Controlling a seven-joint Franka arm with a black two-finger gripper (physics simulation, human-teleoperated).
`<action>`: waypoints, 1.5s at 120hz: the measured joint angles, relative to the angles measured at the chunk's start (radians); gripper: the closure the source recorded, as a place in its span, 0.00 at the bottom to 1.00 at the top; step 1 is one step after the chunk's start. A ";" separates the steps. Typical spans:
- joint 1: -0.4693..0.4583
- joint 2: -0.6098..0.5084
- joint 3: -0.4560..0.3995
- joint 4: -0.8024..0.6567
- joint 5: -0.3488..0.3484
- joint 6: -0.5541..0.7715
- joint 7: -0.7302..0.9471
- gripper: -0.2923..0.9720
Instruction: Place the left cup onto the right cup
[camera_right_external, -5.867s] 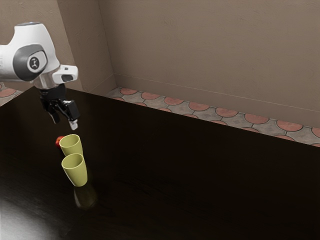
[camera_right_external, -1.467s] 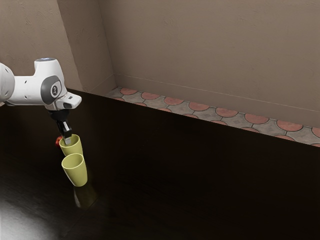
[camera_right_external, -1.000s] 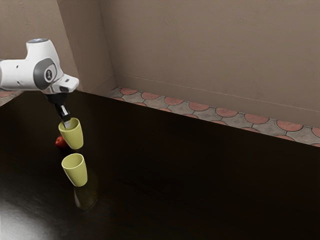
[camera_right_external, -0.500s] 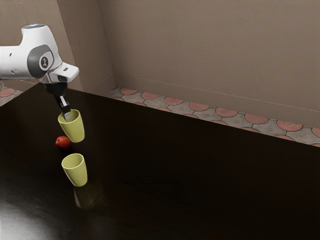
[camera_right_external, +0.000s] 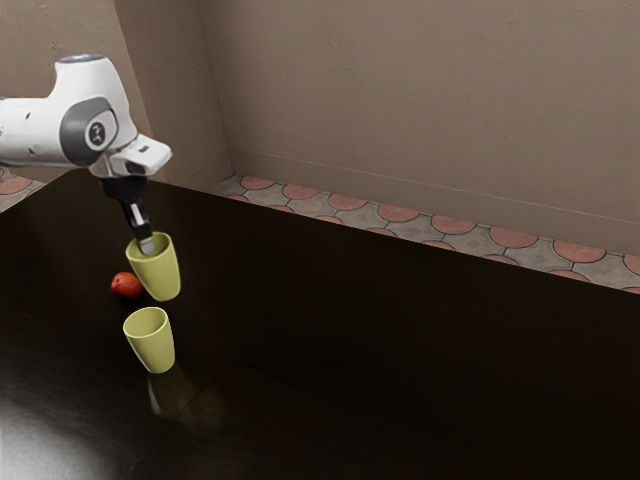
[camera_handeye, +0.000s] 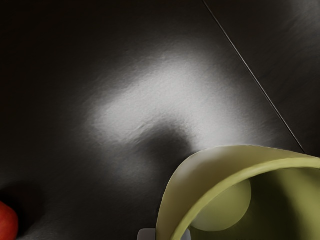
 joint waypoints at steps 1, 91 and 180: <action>-0.001 -0.001 0.000 -0.002 0.000 0.000 0.000 0.85; -0.015 -0.132 -0.012 -0.148 0.003 0.013 -0.008 0.85; 0.028 -0.219 -0.015 -0.240 0.008 0.019 -0.022 0.85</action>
